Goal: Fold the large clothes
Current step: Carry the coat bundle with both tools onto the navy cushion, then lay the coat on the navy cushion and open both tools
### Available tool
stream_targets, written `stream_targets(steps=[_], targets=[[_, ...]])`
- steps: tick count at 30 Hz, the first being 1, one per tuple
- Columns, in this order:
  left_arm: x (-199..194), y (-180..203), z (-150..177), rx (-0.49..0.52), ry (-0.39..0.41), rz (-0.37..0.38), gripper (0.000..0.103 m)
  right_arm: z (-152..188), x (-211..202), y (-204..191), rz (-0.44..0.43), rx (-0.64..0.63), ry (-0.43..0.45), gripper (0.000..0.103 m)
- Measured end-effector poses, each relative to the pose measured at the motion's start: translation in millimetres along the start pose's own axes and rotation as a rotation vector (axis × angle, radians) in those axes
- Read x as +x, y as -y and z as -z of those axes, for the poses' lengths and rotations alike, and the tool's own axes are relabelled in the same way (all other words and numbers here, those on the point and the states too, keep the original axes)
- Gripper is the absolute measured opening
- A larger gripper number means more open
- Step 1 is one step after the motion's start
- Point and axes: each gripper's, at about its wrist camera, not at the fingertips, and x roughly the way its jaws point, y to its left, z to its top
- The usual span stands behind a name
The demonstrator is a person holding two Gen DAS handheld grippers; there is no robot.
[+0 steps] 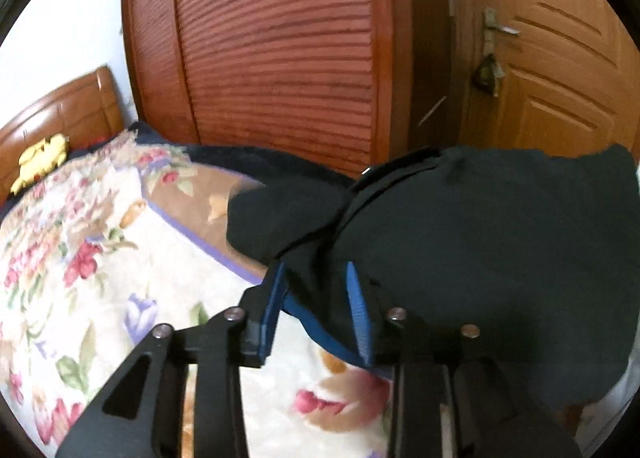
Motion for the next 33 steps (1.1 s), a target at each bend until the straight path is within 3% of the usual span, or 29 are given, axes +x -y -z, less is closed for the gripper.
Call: stream_targets(steps=[6,10,14,17,23,26,29,33], targets=[[-34.1,1.1,17.8,0.01,0.019,0.033,0.04,-30.6,-41.7,-18.4,0.019,-0.042,0.119,0.053],[-57.0,1.0,40.2,0.017,0.029,0.044,0.043,-49.1,-45.9,-48.2,-0.04,-0.077,0.158,0.054],[-79.4,-5.1,67.3,0.005,0.037,0.051,0.046,-52.7,-20.2,-91.9,-0.104,-0.138,0.107,0.054],[-92.6,-10.6,84.3,-0.004,0.037,0.055,0.049,-48.0,10.0,-105.8,-0.098,-0.147,0.043,0.054],[-119.4,-19.5,109.6,-0.015,0.048,0.059,0.053,-15.1,66.2,-98.5,-0.03,-0.149,-0.103,0.055],[-133.5,-22.2,119.8,-0.014,0.06,0.046,0.053,1.6,83.0,-83.7,-0.038,-0.108,-0.149,0.055],[-148.3,-27.0,128.7,-0.033,0.069,0.045,0.054,7.9,84.0,-71.7,-0.048,-0.046,-0.151,0.055],[-166.1,-32.0,138.9,-0.051,0.078,0.05,0.054,3.4,71.6,-81.7,-0.003,-0.063,-0.145,0.055]])
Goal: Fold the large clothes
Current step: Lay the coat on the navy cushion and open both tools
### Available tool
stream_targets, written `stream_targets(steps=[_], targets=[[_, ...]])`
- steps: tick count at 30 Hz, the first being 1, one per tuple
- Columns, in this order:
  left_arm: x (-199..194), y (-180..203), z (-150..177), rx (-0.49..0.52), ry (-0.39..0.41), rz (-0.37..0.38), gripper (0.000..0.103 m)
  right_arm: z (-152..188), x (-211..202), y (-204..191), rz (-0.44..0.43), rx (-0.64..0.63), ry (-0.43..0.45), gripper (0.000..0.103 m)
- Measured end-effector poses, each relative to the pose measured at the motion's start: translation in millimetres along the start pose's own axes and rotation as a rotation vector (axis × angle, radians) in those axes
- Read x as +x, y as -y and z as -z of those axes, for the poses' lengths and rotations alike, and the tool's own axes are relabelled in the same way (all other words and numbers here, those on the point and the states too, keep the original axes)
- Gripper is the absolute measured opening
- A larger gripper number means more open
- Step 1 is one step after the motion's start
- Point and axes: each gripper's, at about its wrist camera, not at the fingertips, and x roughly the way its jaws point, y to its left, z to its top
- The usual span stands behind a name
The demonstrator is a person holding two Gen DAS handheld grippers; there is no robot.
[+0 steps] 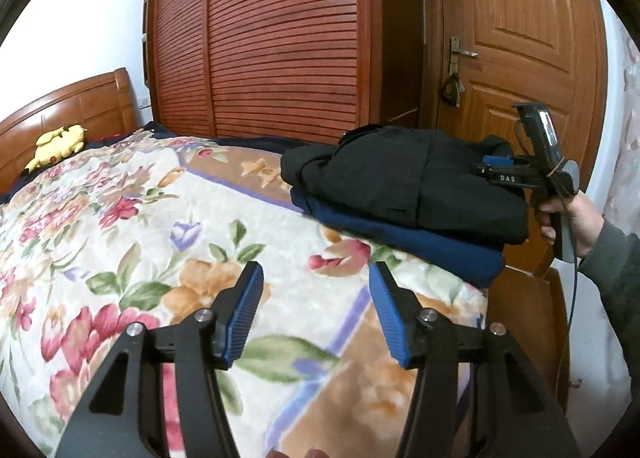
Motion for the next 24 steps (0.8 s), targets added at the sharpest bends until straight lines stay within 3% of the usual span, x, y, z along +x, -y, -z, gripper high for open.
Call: stream_targets(steps=[8,15,24], targets=[[-35.8,-3.1,19.8,-0.004,0.009,-0.031,0.055,-5.5,-57.6,-40.8,-0.005,-0.031,0.088,0.055],[-65.5,-12.5,36.5,-0.026,0.022,-0.061,0.055,0.5,-85.9,-94.4,-0.113,-0.086,0.1,0.064],[-98.3,-41.4,60.5,-0.057,0.036,-0.16,0.055,11.3,-95.1,-189.8,-0.261,-0.131,0.106,0.081]])
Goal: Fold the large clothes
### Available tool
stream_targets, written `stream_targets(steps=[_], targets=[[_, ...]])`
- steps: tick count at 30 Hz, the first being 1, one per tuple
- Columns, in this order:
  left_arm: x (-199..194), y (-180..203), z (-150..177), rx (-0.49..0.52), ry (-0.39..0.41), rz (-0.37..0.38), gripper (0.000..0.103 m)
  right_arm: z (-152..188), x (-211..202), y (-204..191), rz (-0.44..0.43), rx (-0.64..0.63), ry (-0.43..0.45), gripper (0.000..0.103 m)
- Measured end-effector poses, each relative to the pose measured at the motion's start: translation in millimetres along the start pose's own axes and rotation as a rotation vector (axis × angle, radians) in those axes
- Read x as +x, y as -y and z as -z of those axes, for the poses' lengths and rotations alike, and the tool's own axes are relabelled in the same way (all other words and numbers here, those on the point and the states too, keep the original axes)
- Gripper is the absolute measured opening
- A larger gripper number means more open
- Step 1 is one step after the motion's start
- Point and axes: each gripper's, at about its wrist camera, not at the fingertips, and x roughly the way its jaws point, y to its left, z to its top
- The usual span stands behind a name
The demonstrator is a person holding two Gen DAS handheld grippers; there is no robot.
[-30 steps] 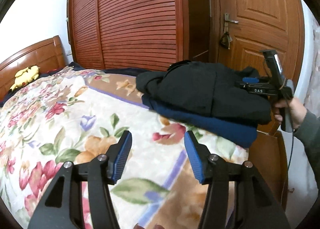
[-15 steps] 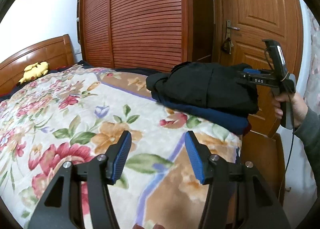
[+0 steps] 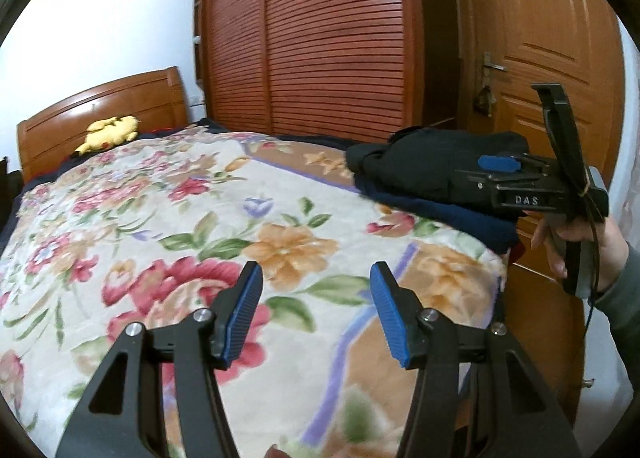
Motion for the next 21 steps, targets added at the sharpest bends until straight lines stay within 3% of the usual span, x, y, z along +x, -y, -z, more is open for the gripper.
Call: stream_targets(steps=[3,15,21], targets=[[-7.2,-14.0,8.5,-0.022,-0.002,-0.026,0.055,1.1,5.3,-30.0,-0.048,-0.005,0.006,0.085],[-27.8,-70.7,59.8,-0.091,-0.03,-0.192,0.055,23.1,31.4,-145.1,-0.188,-0.024,0.001,0.085],[-36.6,-101.8,84.1,-0.131,-0.027,-0.328,0.055,31.4,45.2,-186.3,-0.248,-0.031,-0.005,0.085]])
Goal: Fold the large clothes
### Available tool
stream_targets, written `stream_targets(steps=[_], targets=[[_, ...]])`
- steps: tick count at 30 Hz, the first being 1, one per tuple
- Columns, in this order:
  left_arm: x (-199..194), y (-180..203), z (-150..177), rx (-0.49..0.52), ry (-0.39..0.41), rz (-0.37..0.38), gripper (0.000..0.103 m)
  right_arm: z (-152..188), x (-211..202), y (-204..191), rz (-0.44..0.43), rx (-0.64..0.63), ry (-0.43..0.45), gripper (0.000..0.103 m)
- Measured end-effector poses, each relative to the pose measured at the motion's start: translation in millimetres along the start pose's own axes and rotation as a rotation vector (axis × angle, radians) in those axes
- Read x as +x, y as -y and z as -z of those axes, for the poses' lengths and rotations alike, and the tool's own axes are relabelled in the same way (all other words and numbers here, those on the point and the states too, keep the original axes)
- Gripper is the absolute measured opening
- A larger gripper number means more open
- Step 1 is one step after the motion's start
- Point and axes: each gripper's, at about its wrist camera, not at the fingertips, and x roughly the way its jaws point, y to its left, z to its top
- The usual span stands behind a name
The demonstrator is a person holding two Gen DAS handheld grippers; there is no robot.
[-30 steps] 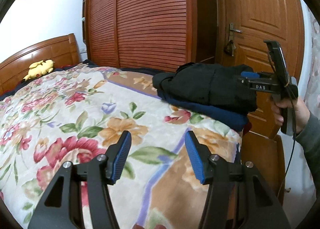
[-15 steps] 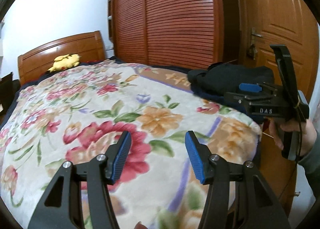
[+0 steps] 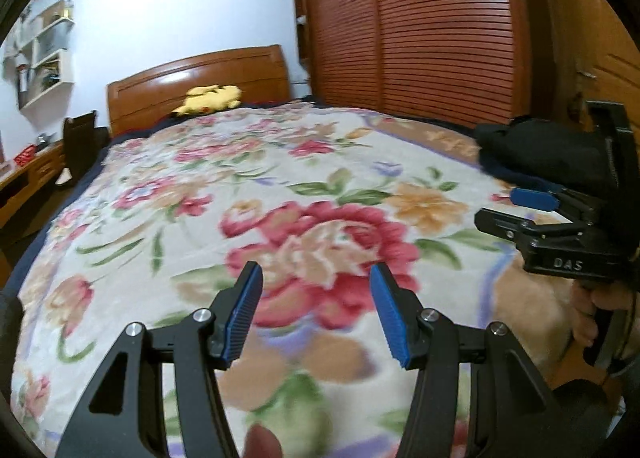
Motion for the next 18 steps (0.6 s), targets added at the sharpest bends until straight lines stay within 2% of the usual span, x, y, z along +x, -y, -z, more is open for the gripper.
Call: stream_targets(steps=[2,10,18], targets=[[2.8,-10.7,5.6,-0.007,-0.009,-0.038,0.055,1.7,7.0,-10.6,-0.013,-0.006,-0.002,0.085],[5.2,-60.1,21.4,-0.09,-0.006,-0.083,0.055,-2.0,35.8,-50.0,-0.06,-0.022,-0.003,0.085],[7.2,-122.2,28.8,-0.187,-0.005,-0.161,0.055,-19.4,65.9,-102.6,-0.117,-0.063,0.012,0.085]])
